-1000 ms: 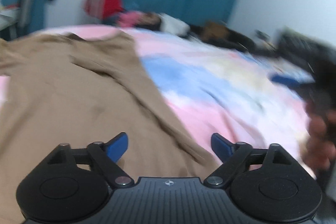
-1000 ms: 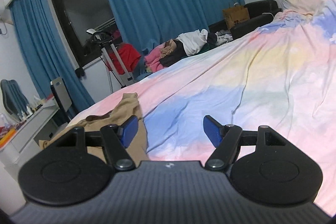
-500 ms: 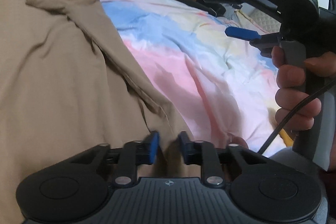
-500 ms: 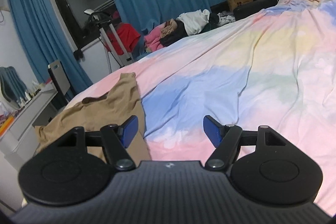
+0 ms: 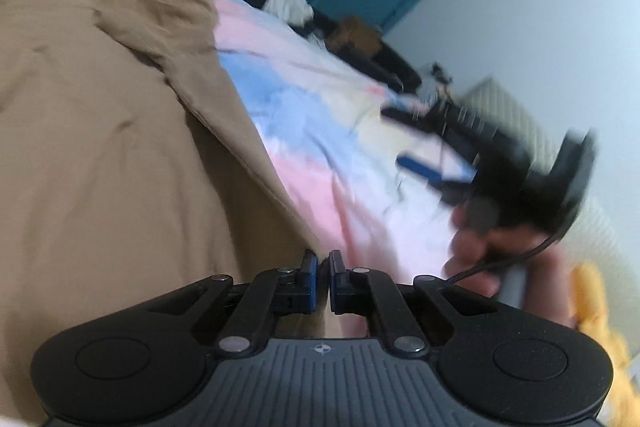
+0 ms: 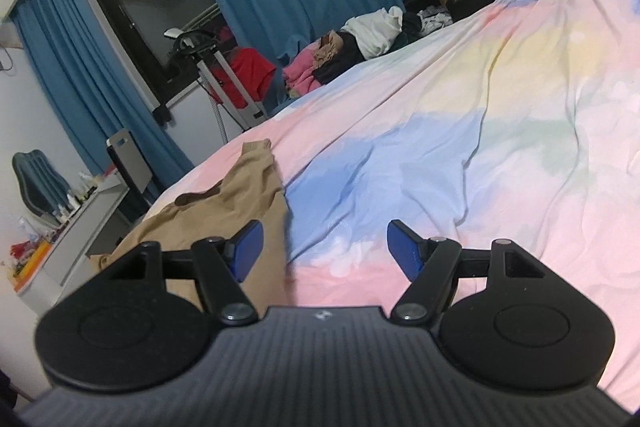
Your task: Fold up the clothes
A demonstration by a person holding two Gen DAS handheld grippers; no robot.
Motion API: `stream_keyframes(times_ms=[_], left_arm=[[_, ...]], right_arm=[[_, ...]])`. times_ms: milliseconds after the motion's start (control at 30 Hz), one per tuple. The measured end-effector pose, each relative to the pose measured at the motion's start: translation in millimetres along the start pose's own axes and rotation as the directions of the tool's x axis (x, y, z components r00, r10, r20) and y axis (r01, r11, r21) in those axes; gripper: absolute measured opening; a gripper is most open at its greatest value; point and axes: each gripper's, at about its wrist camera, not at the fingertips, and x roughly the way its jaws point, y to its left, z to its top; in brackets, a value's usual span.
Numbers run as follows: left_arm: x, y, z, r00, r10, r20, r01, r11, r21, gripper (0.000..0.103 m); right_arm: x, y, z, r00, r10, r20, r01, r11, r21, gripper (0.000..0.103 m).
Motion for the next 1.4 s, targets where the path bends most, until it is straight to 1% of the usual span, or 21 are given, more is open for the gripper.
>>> stream_keyframes(times_ms=[100,133,200,267,333,367,433,500,533,567,633,667,733,800,867,900,1000,1133,1233,1333,1400], left_arm=[[-17.6,20.2,3.3,0.999,0.045,0.007,-0.044,0.997,-0.070,0.006],[-20.0,28.2,2.2,0.998,0.066,-0.006,-0.066,0.994,-0.092,0.006],[-18.1,43.4,-1.9,0.989,0.138,-0.052,-0.144,0.982,-0.121,0.006],[-7.3,54.0,-4.5,0.967,0.232,-0.109,-0.243,0.964,-0.105,0.006],[4.7,61.7,-7.0,0.940,0.303,-0.153,-0.318,0.944,-0.085,0.006],[10.4,64.2,-8.2,0.931,0.322,-0.172,-0.338,0.938,-0.077,0.006],[15.6,62.4,-8.9,0.920,0.351,-0.176,-0.363,0.931,-0.042,0.007],[16.6,57.9,-8.2,0.918,0.358,-0.168,-0.366,0.931,-0.015,0.009],[15.4,58.0,-7.7,0.919,0.356,-0.166,-0.364,0.931,-0.017,0.015],[13.5,57.8,-6.1,0.922,0.352,-0.162,-0.361,0.932,-0.028,0.018],[8.1,58.8,-3.8,0.929,0.339,-0.148,-0.350,0.935,-0.054,0.036],[7.1,58.8,1.3,0.936,0.324,-0.135,-0.336,0.939,-0.075,0.039],[5.7,60.8,15.1,0.949,0.291,-0.117,-0.305,0.944,-0.125,0.050],[6.7,68.2,33.9,0.958,0.262,-0.113,-0.280,0.942,-0.187,0.054],[12.2,76.1,58.6,0.964,0.248,-0.094,-0.263,0.938,-0.227,0.061],[17.3,80.8,72.1,0.962,0.259,-0.089,-0.273,0.933,-0.236,0.064],[38.7,98.1,115.6,0.952,0.296,-0.076,-0.305,0.918,-0.253,0.069],[78.3,128.0,169.6,0.944,0.326,-0.043,-0.322,0.891,-0.320,0.071],[111.8,146.6,197.5,0.939,0.345,-0.014,-0.327,0.876,-0.354,0.071],[147.6,160.1,218.1,0.928,0.372,-0.022,-0.358,0.872,-0.334,0.069],[165.5,164.5,226.5,0.908,0.419,-0.018,-0.404,0.862,-0.306,0.067]], right_arm=[[3.3,4.4,-2.1,1.000,0.004,-0.020,-0.004,1.000,-0.019,0.071],[4.7,6.5,-3.4,1.000,0.003,-0.029,-0.003,1.000,-0.029,0.071],[7.7,10.9,-6.0,0.999,-0.001,-0.048,-0.002,0.999,-0.050,0.071],[10.3,16.3,-9.6,0.998,-0.004,-0.064,-0.001,0.997,-0.081,0.071],[11.5,22.3,-13.1,0.997,-0.004,-0.074,-0.004,0.994,-0.112,0.071],[11.6,25.1,-14.6,0.997,-0.001,-0.079,-0.009,0.992,-0.125,0.071],[11.6,30.5,-17.7,0.996,0.004,-0.088,-0.017,0.989,-0.149,0.071],[11.7,35.9,-20.9,0.995,0.006,-0.096,-0.022,0.985,-0.172,0.071],[11.8,38.5,-22.9,0.995,0.006,-0.100,-0.024,0.983,-0.182,0.071],[11.4,40.5,-24.9,0.995,0.006,-0.104,-0.025,0.981,-0.190,0.071],[10.4,44.2,-28.4,0.994,0.007,-0.113,-0.030,0.979,-0.203,0.071],[9.7,45.9,-29.7,0.993,0.010,-0.117,-0.034,0.978,-0.207,0.071],[8.8,49.2,-32.6,0.992,0.019,-0.129,-0.047,0.976,-0.215,0.071],[9.7,53.7,-36.0,0.989,0.035,-0.142,-0.067,0.971,-0.228,0.071],[15.1,59.0,-40.1,0.987,0.035,-0.158,-0.075,0.964,-0.254,0.070],[19.4,61.5,-42.1,0.985,0.029,-0.168,-0.073,0.962,-0.265,0.070],[34.1,65.3,-46.4,0.978,0.030,-0.206,-0.086,0.959,-0.270,0.070],[55.0,65.8,-48.6,0.972,0.027,-0.234,-0.090,0.961,-0.262,0.070],[74.8,63.3,-47.6,0.971,0.013,-0.241,-0.075,0.965,-0.250,0.070],[92.0,59.4,-49.5,0.964,0.026,-0.266,-0.091,0.968,-0.234,0.070],[98.8,56.8,-51.4,0.959,0.040,-0.282,-0.104,0.971,-0.217,0.070]])
